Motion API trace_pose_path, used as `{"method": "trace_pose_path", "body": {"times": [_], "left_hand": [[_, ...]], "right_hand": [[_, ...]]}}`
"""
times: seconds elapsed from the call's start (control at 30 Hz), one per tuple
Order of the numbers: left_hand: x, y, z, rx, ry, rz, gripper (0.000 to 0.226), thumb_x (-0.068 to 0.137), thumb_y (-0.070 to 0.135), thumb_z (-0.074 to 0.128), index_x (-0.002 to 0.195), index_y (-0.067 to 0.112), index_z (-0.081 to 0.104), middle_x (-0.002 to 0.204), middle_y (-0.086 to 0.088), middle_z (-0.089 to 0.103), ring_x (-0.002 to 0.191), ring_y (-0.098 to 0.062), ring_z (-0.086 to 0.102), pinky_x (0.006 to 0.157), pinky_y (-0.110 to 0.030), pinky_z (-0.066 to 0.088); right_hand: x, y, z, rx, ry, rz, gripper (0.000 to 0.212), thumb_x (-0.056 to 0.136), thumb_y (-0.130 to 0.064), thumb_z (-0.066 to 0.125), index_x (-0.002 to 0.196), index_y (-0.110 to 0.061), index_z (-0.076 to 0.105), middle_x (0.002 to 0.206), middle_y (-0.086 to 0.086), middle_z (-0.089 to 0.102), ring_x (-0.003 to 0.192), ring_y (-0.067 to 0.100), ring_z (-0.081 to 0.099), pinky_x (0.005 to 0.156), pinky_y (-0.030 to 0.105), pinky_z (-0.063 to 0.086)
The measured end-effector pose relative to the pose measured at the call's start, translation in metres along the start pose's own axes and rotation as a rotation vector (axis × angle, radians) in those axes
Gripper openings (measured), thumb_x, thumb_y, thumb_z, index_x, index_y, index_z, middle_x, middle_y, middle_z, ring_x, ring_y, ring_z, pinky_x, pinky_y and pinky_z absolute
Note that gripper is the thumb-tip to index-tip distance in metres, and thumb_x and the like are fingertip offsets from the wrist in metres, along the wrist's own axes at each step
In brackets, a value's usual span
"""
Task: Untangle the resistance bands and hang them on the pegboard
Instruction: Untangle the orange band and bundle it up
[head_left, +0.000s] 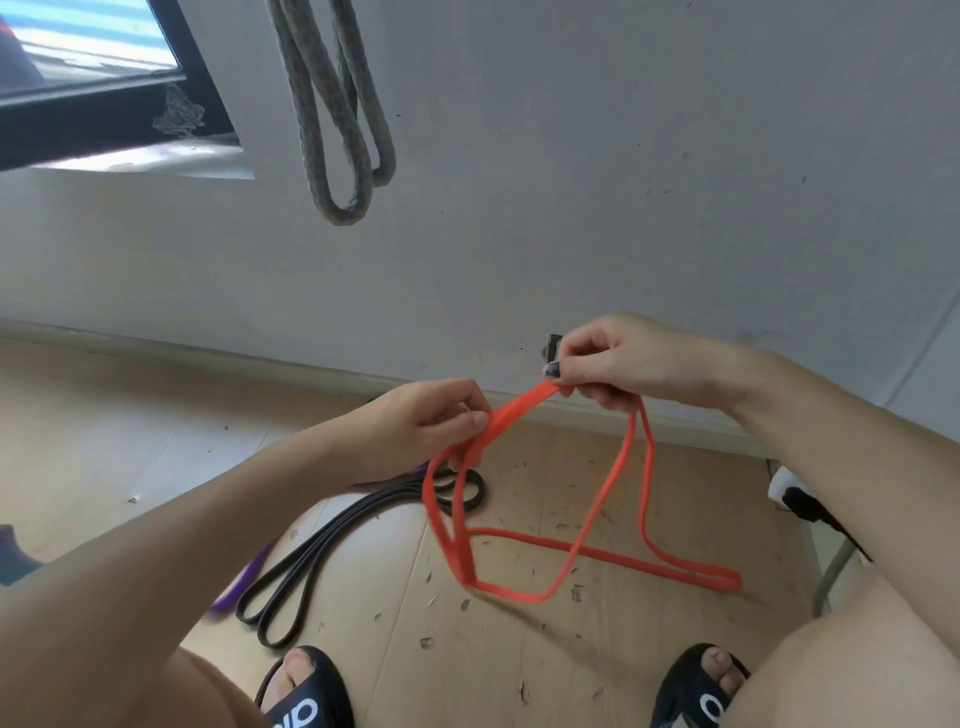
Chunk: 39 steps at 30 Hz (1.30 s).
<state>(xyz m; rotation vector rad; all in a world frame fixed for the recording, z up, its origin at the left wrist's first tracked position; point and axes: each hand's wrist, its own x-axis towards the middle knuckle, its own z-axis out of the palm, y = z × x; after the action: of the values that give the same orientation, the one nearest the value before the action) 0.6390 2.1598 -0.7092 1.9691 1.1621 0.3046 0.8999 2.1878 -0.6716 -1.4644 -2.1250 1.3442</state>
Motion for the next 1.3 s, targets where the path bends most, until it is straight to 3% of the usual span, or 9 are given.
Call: {"method": "trace_pose_path", "body": {"times": [0.17, 0.3, 0.4, 0.57, 0.73, 0.87, 0.97, 1.1, 1.3], "left_hand": [[0.001, 0.003, 0.002, -0.095, 0.063, 0.001, 0.025, 0.108, 0.032, 0.048, 0.09, 0.022, 0.063, 0.076, 0.005, 0.068, 0.07, -0.011, 0.062, 0.07, -0.034, 0.053], [0.005, 0.0, 0.013, 0.041, 0.041, -0.011, 0.027, 0.102, 0.055, 0.049, 0.117, 0.033, 0.053, 0.095, 0.014, 0.064, 0.086, -0.002, 0.06, 0.078, -0.027, 0.049], [0.01, 0.001, 0.021, 0.165, 0.066, 0.098, 0.019, 0.103, 0.045, 0.055, 0.112, 0.031, 0.046, 0.084, 0.013, 0.054, 0.076, -0.003, 0.05, 0.067, -0.02, 0.038], [0.014, -0.006, 0.02, 0.141, 0.124, 0.079, 0.012, 0.103, 0.034, 0.056, 0.095, 0.03, 0.048, 0.076, 0.003, 0.058, 0.065, -0.018, 0.048, 0.063, -0.034, 0.043], [0.011, -0.028, 0.015, -0.148, -0.016, -0.153, 0.037, 0.088, 0.063, 0.05, 0.089, 0.03, 0.066, 0.092, -0.005, 0.071, 0.088, -0.027, 0.067, 0.091, -0.045, 0.055], [0.016, -0.052, 0.017, -0.45, -0.075, -0.282, 0.038, 0.1, 0.034, 0.045, 0.098, 0.005, 0.07, 0.093, -0.013, 0.073, 0.09, -0.026, 0.069, 0.099, -0.045, 0.056], [0.017, -0.067, 0.027, -0.441, -0.107, -0.391, 0.03, 0.105, 0.012, 0.04, 0.097, 0.0, 0.066, 0.092, -0.017, 0.071, 0.087, -0.027, 0.068, 0.087, -0.036, 0.059], [0.011, -0.074, 0.034, -0.382, -0.173, -0.448, 0.028, 0.104, 0.012, 0.041, 0.091, 0.005, 0.064, 0.089, -0.016, 0.069, 0.081, -0.024, 0.066, 0.072, -0.028, 0.056], [0.005, -0.076, 0.03, -0.567, -0.132, -0.514, 0.019, 0.1, 0.001, 0.044, 0.091, 0.008, 0.06, 0.09, -0.016, 0.071, 0.079, -0.024, 0.067, 0.078, -0.031, 0.057]], "right_hand": [[-0.001, 0.001, -0.002, 0.002, -0.034, 0.019, 0.028, 0.102, -0.023, 0.06, 0.078, -0.008, 0.065, 0.056, -0.001, 0.053, 0.048, 0.015, 0.045, 0.053, 0.031, 0.036], [0.003, -0.005, -0.002, 0.099, -0.01, -0.016, 0.029, 0.103, -0.021, 0.058, 0.08, -0.004, 0.062, 0.055, -0.001, 0.046, 0.043, 0.012, 0.033, 0.046, 0.028, 0.024], [0.003, -0.007, -0.001, 0.149, -0.009, -0.017, 0.028, 0.103, -0.02, 0.058, 0.08, -0.003, 0.062, 0.054, -0.002, 0.043, 0.042, 0.01, 0.028, 0.043, 0.024, 0.021], [0.002, -0.003, -0.006, 0.143, 0.033, 0.001, 0.029, 0.102, -0.022, 0.059, 0.081, -0.003, 0.064, 0.054, -0.003, 0.041, 0.042, 0.009, 0.026, 0.041, 0.022, 0.021], [0.0, 0.004, -0.013, 0.2, 0.143, 0.028, 0.027, 0.102, -0.019, 0.058, 0.083, 0.0, 0.065, 0.05, -0.004, 0.04, 0.04, 0.009, 0.025, 0.04, 0.021, 0.019], [0.004, 0.01, -0.015, 0.223, 0.24, 0.067, 0.031, 0.101, -0.019, 0.061, 0.073, -0.006, 0.066, 0.05, -0.003, 0.042, 0.039, 0.008, 0.027, 0.038, 0.02, 0.02], [0.007, 0.013, -0.017, 0.236, 0.297, 0.1, 0.031, 0.099, -0.018, 0.062, 0.071, -0.007, 0.065, 0.05, -0.001, 0.041, 0.041, 0.011, 0.026, 0.039, 0.021, 0.02], [0.007, 0.018, -0.019, 0.235, 0.329, 0.129, 0.023, 0.098, -0.015, 0.059, 0.08, -0.002, 0.066, 0.052, 0.0, 0.041, 0.045, 0.014, 0.024, 0.042, 0.024, 0.017], [0.007, 0.027, -0.025, 0.227, 0.36, 0.15, 0.024, 0.098, -0.017, 0.06, 0.084, 0.001, 0.068, 0.055, 0.001, 0.04, 0.045, 0.014, 0.026, 0.042, 0.026, 0.019]]}}
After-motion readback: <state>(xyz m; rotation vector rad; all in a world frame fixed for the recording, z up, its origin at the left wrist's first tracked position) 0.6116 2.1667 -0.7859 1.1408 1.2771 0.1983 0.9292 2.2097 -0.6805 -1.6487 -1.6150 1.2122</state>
